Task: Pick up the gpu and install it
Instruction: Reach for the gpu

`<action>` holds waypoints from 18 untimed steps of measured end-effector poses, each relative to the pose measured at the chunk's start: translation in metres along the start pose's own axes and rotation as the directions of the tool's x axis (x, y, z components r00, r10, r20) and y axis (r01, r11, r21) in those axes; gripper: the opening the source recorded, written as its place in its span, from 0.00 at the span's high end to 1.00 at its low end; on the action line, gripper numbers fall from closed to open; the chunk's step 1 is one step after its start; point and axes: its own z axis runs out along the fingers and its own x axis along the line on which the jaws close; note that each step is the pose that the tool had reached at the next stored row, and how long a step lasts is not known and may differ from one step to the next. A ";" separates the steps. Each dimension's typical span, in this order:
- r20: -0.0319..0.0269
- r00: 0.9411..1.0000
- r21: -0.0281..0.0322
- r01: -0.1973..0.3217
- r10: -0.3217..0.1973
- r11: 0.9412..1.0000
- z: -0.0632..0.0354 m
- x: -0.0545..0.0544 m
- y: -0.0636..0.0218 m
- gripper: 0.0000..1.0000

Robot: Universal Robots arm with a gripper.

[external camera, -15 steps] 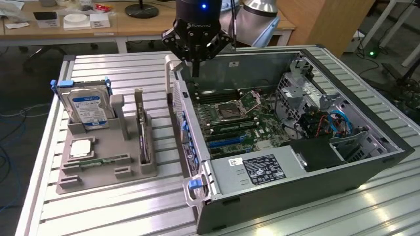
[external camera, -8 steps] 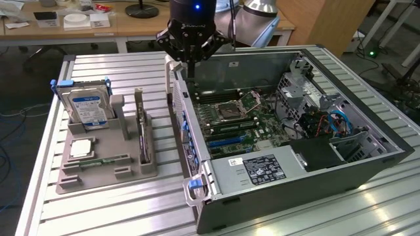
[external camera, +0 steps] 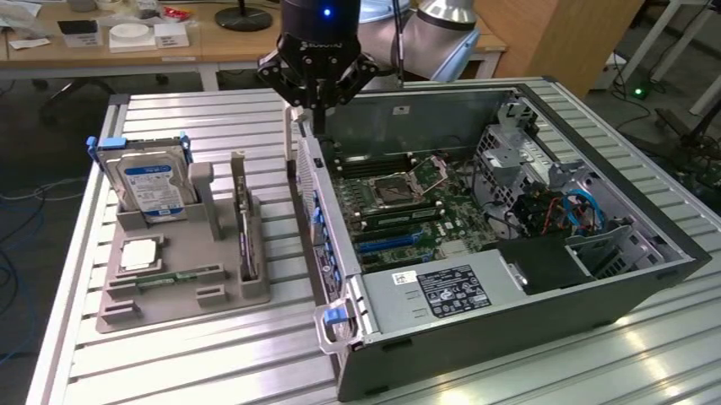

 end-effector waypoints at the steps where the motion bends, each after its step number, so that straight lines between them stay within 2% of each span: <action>1: 0.000 1.000 0.000 0.000 0.000 1.000 0.0001 0.001 -0.0001 0.89; 18: -0.001 1.000 0.000 0.000 0.000 1.000 0.0012 0.025 -0.0020 0.89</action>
